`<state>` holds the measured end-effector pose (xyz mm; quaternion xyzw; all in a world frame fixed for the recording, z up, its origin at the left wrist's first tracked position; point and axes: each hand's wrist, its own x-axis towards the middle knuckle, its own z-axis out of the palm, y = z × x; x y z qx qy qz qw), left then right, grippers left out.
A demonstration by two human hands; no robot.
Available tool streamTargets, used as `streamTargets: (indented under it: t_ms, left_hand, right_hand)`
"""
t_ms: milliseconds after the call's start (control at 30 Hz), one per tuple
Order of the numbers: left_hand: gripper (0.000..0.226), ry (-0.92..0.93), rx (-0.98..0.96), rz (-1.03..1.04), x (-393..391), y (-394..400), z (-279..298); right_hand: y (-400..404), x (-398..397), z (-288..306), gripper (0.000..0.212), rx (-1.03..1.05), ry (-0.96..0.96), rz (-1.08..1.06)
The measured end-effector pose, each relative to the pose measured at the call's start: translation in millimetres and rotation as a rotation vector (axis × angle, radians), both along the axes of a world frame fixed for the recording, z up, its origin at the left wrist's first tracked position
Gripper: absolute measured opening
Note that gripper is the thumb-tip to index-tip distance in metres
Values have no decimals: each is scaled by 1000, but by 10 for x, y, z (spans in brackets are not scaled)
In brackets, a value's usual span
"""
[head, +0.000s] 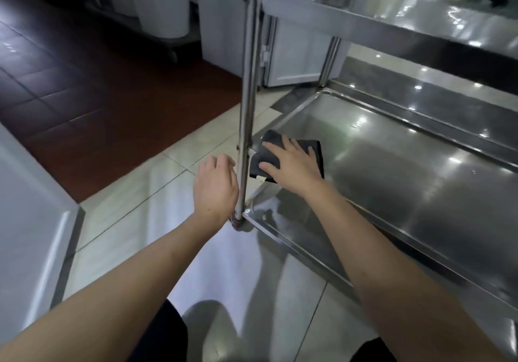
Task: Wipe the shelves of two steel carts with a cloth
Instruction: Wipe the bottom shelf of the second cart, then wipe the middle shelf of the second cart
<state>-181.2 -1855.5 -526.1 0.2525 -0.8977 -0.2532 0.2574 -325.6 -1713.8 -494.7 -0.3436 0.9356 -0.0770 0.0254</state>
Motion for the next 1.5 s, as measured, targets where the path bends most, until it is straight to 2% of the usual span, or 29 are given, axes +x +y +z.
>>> streamTargets:
  t_ms: [200, 367, 567, 767, 967, 1100, 1367, 1500]
  left_hand:
    - [25, -116, 85, 67, 308, -183, 231]
    - [23, -257, 151, 96, 569, -223, 791]
    - [23, -443, 215, 70, 842, -298, 1922]
    - [24, -492, 279, 113, 939, -724, 3506]
    - [18, -349, 390, 109, 887, -1177, 5112]
    - [18, -267, 400, 54, 666, -1551, 5790]
    - [15, -72, 551, -23, -157, -2207, 6451]
    - [14, -59, 504, -38, -846, -2631, 6542]
  right_hand:
    - [-9, 146, 27, 65, 56, 72, 90]
    - [197, 466, 329, 67, -13, -97, 87]
    - [162, 1080, 1260, 54, -177, -383, 10]
    - [-321, 1487, 2776, 56, -409, -560, -95]
    - [-755, 1709, 4409, 56, -676, -664, -207]
    - [-1062, 1635, 5146, 43, -885, -615, -222]
    - [-1914, 854, 5908, 38, -1208, -560, -362]
    - [-2446, 129, 5994, 31, -1249, -541, -358]
